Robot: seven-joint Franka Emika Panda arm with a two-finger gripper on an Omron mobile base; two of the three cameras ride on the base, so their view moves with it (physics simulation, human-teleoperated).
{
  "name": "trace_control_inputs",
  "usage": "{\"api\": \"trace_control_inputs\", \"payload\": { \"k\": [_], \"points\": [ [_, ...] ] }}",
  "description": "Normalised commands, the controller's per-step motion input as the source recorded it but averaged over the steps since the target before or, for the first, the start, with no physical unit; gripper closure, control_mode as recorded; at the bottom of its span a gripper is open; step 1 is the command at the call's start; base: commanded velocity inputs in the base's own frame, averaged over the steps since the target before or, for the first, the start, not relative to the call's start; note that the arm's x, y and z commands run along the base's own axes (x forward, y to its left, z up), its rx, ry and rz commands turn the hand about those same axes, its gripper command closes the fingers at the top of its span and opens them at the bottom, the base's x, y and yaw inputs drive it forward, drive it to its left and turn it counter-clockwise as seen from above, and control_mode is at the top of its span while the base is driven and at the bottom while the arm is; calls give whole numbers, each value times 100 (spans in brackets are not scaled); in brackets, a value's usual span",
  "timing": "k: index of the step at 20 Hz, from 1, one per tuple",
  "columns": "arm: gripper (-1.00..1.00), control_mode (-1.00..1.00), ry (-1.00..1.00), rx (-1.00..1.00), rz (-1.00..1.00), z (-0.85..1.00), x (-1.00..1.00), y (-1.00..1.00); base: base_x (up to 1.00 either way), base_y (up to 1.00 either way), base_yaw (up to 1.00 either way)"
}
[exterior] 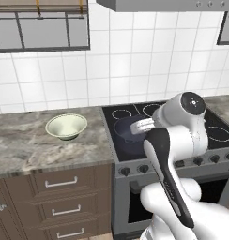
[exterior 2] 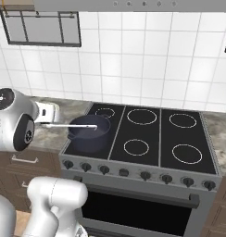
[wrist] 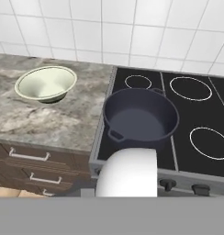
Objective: Open the cabinet and move the ladle to the pot. Then close the cabinet.
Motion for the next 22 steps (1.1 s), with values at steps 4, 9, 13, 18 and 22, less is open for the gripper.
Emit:
{"api": "trace_control_inputs", "payload": {
  "k": [4,9,13,18,22],
  "points": [
    [100,-100,13,0,0,0,45,-9,0,0,0],
    [100,-100,17,0,0,-8,33,-15,0,0,0],
    [100,-100,27,0,0,-24,31,-16,0,0,0],
    [100,-100,22,0,0,-40,24,-14,0,0,0],
    [100,-100,1,0,0,-44,19,-9,0,0,0]
  ]
}}
